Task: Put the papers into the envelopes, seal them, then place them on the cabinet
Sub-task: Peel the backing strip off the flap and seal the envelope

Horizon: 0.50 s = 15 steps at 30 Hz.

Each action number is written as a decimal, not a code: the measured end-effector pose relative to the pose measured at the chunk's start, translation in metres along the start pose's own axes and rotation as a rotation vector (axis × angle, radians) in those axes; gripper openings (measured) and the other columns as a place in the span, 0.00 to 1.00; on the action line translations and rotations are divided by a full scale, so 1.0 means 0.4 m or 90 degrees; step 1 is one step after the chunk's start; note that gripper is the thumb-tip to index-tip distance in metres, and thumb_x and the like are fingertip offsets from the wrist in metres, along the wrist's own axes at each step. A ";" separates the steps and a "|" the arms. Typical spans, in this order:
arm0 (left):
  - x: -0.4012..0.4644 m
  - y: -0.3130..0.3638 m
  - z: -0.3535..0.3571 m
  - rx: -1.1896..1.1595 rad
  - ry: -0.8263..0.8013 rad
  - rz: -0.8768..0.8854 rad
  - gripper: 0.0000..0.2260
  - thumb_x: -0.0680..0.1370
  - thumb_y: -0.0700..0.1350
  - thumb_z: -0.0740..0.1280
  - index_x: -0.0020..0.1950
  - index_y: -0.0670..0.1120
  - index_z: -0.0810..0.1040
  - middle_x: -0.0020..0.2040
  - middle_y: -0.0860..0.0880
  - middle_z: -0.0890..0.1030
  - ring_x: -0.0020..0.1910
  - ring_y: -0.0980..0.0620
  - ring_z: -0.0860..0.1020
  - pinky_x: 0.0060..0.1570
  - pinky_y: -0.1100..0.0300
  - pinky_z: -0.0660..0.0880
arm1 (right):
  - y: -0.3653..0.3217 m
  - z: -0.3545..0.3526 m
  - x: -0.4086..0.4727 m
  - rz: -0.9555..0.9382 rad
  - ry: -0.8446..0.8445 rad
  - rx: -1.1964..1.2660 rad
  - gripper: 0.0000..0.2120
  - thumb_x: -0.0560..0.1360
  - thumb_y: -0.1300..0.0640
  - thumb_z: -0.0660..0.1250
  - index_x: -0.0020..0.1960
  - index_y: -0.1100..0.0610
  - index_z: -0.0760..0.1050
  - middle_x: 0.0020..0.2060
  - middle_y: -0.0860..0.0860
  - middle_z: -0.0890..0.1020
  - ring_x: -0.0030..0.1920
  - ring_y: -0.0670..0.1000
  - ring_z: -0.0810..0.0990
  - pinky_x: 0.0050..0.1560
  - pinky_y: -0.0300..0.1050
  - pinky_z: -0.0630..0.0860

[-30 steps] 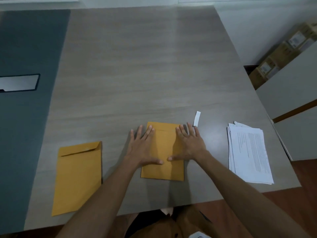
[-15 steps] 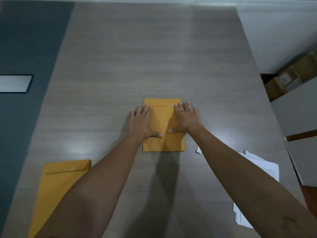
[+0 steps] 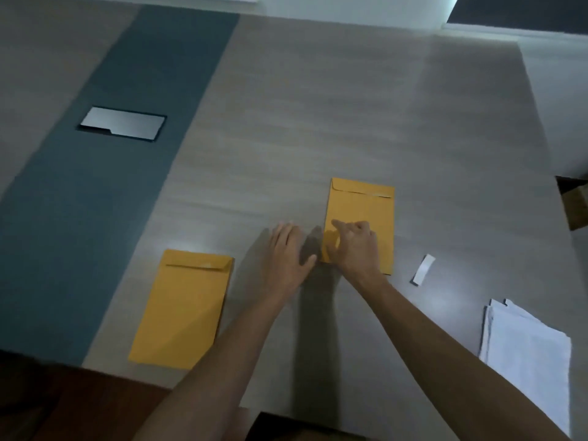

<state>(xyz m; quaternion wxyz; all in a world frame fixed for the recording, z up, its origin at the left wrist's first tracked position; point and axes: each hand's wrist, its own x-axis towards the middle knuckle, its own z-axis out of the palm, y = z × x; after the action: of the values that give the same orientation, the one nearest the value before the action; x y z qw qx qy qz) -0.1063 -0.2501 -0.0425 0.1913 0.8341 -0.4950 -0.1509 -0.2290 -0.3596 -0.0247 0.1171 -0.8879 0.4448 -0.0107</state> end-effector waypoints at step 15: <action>-0.466 -0.478 -0.195 0.080 0.041 -0.412 0.42 0.69 0.62 0.73 0.77 0.50 0.59 0.77 0.41 0.58 0.75 0.40 0.56 0.71 0.47 0.59 | -0.563 0.174 -0.241 0.255 -0.251 0.373 0.19 0.74 0.46 0.69 0.56 0.59 0.77 0.50 0.55 0.82 0.53 0.57 0.81 0.50 0.47 0.78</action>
<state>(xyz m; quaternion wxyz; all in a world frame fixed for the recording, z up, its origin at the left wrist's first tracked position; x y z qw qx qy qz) -0.0115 0.0113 -0.0516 0.0971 0.9627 -0.2060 -0.1463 -0.1014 -0.1396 -0.0351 0.4479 -0.6980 0.5559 0.0564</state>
